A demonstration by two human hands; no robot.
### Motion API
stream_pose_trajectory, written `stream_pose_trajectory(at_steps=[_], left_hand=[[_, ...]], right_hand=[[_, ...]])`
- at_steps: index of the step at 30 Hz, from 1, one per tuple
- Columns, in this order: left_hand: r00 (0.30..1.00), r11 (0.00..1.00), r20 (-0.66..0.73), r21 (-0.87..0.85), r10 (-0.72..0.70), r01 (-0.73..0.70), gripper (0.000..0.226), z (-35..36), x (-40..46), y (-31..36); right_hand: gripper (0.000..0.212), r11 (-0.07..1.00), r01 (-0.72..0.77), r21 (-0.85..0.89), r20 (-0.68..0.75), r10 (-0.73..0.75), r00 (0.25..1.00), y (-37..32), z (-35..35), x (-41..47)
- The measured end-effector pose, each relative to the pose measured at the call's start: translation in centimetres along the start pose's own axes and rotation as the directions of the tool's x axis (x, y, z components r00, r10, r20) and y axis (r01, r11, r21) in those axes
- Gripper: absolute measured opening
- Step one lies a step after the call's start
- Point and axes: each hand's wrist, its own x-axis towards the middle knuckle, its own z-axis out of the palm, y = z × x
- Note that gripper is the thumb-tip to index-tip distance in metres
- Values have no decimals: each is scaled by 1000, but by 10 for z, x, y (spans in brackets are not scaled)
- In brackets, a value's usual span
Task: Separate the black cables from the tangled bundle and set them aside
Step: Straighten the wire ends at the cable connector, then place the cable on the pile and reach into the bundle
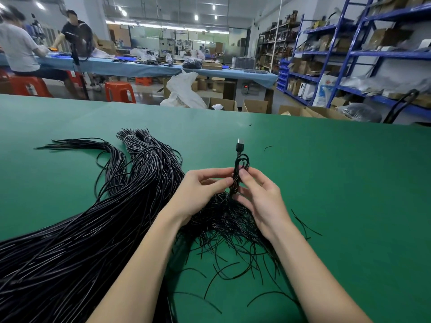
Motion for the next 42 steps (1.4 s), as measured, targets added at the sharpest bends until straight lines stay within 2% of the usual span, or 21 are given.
stream_pose_trajectory(at_steps=[3, 6, 9, 11, 13, 15, 18, 20, 23, 27, 33, 36, 42], left_hand=[[999, 980, 14, 196, 42, -44, 30, -1, 0, -3], [991, 908, -100, 417, 91, -42, 25, -1, 3, -7], [982, 845, -140, 533, 124, -31, 16, -4, 4, -11], [984, 821, -123, 570, 129, -36, 14, -5, 4, -12], [984, 804, -112, 593, 136, -43, 13, -5, 4, -14], [985, 801, -108, 597, 137, -46, 13, -4, 5, -15], [985, 807, -108, 589, 132, -43, 12, -6, 6, -16], [985, 803, -107, 594, 132, -43, 12, -7, 8, -17], [988, 800, -94, 599, 126, -45, 11, -7, 8, -20], [988, 782, -77, 620, 133, -56, 10, -9, 8, -22], [991, 776, -62, 628, 117, -52, 10, -8, 8, -22], [992, 770, -55, 636, 112, -52, 10, -7, 8, -21], [994, 769, -51, 638, 95, -41, 10, -5, 7, -20]], right_hand=[[12, 999, -40, -26, 36, 41, 999, -3, -14, 6], [14, 992, -89, -84, -66, 84, 994, -9, -39, 18], [19, 992, -109, -59, -105, 102, 989, -17, -66, 31], [20, 987, -114, -109, -107, 103, 989, -20, -76, 41], [19, 974, -117, -196, -156, 87, 984, -20, -81, 52], [20, 922, -119, -369, -239, 30, 970, -21, -86, 67], [20, 684, -79, -725, -298, -209, 931, -29, -96, 92], [19, 578, -36, -815, -281, -341, 897, -37, -101, 107], [14, 504, -19, -864, -262, -417, 870, -38, -107, 128], [20, 365, -126, -922, -248, -310, 918, -18, -119, 132], [22, 250, -154, -956, -249, -413, 876, -4, -116, 118], [23, 234, -124, -964, -206, -369, 906, -2, -113, 121], [33, 251, -113, -961, -197, -338, 920, -5, -107, 128]])
